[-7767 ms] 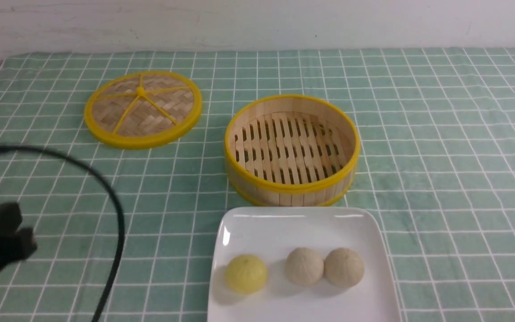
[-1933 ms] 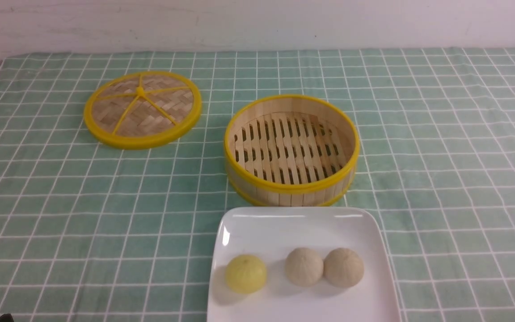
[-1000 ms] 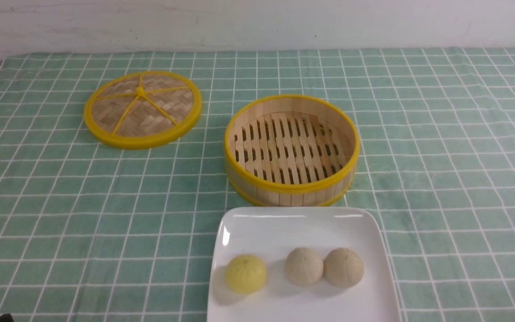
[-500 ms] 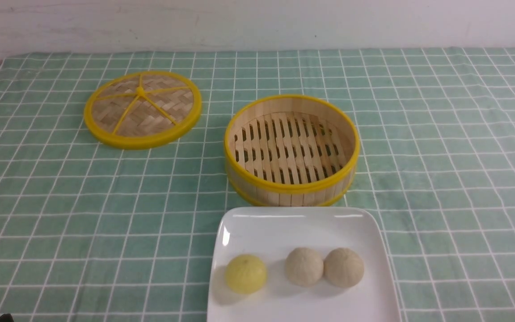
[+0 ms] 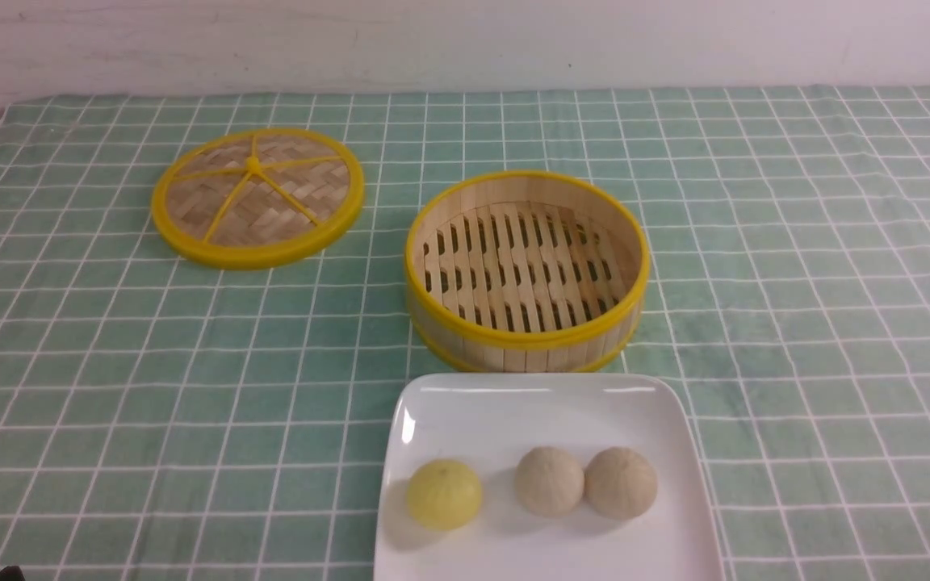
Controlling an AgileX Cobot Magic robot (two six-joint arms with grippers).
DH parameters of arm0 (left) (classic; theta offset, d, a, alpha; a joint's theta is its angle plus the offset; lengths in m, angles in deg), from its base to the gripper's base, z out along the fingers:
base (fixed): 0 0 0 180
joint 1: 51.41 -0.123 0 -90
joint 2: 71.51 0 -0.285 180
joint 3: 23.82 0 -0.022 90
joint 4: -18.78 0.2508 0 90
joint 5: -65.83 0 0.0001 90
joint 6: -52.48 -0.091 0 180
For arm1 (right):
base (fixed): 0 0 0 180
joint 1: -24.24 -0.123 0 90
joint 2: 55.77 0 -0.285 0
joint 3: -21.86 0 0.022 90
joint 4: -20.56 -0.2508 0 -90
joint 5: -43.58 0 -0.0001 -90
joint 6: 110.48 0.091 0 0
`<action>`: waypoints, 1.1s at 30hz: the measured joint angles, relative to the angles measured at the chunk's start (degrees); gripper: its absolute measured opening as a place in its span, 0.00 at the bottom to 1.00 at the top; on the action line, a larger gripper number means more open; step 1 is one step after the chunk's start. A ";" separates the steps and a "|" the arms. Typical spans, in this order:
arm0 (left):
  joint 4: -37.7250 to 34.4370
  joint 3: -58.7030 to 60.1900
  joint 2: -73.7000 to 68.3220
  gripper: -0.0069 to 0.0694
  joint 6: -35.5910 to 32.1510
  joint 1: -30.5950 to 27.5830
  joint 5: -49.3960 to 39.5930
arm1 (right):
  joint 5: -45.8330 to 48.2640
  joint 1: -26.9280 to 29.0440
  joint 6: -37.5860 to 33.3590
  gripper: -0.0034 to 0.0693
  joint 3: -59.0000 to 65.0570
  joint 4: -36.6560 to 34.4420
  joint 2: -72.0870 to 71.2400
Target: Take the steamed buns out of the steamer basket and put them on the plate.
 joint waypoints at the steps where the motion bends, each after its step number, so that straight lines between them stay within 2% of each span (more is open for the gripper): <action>1: 0.00 0.00 0.00 0.55 0.00 0.00 0.00 | 0.00 0.00 0.00 0.83 0.00 -0.07 0.00; 33: 0.00 0.00 0.00 0.55 0.00 0.00 0.00 | 0.16 0.00 0.00 0.83 0.00 -0.24 -2.97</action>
